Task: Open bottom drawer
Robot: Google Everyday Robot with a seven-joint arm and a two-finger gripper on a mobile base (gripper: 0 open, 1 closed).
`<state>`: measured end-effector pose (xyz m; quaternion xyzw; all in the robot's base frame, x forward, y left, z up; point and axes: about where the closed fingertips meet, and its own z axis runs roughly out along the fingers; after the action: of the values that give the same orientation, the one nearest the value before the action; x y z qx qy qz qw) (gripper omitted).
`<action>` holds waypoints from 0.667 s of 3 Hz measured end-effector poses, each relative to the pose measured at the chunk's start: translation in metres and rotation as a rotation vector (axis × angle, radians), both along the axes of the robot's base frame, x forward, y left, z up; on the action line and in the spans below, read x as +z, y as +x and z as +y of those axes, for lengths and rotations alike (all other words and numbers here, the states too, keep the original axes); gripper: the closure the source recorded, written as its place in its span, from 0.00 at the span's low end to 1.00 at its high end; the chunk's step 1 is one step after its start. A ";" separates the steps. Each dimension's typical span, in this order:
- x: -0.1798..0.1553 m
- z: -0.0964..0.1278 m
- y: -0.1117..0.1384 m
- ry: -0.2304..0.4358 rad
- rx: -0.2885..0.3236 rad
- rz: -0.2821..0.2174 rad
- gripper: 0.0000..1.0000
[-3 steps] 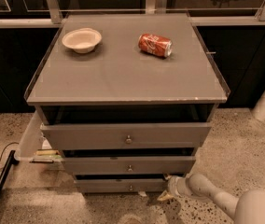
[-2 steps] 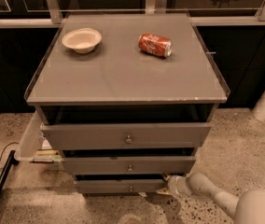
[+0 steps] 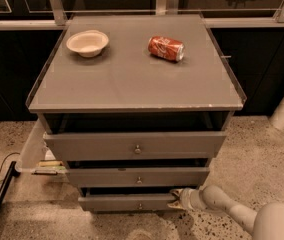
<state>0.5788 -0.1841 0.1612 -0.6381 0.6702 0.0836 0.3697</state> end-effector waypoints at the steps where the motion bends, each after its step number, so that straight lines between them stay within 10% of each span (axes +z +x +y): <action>1: 0.003 0.000 0.000 0.000 0.000 0.000 1.00; 2: 0.000 -0.008 -0.018 0.014 -0.025 0.030 1.00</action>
Offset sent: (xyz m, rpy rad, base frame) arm -0.1496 -0.0656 -0.0242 0.0988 0.2205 -0.1913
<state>0.5608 -0.1922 0.1610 -0.6257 0.6831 0.0932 0.3650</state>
